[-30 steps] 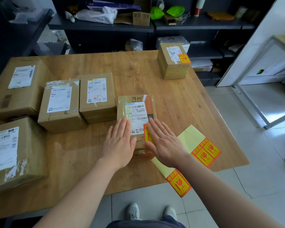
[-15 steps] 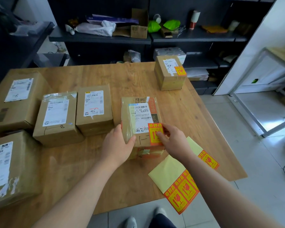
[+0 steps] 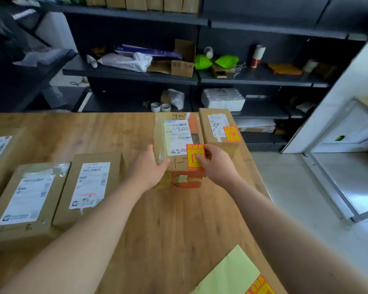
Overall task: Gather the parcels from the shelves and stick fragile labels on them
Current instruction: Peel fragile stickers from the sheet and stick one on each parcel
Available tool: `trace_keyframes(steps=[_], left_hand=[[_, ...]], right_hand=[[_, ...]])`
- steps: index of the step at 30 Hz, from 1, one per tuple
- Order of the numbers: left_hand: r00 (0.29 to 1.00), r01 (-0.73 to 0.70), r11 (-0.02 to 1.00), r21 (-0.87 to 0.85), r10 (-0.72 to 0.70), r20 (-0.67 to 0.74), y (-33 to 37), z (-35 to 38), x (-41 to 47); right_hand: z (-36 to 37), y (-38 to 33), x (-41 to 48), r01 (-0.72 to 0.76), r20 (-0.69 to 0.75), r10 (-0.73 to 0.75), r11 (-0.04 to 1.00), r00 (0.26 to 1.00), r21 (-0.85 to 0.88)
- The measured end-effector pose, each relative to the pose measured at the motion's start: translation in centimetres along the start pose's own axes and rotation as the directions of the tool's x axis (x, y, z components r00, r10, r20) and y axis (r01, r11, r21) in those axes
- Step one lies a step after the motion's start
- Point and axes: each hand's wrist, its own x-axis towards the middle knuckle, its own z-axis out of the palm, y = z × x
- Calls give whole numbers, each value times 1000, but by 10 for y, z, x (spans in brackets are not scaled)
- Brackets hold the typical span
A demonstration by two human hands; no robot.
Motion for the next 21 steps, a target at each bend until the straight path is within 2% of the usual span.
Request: trace_keyframes(steps=[10,17,21], left_hand=[[998,50,998,-37,-48,46,-10,34,115],[997,59,998,13,-59,51,-17,47,143],[998,34,997,74,-38,55,-17,47,144]], right_hand=[[41,30,125,-2,76,4,999,997,-33],[63,41,152,-32,87,35,999,996,-35],[58,38,149,-1,74,11,991,997,-137]])
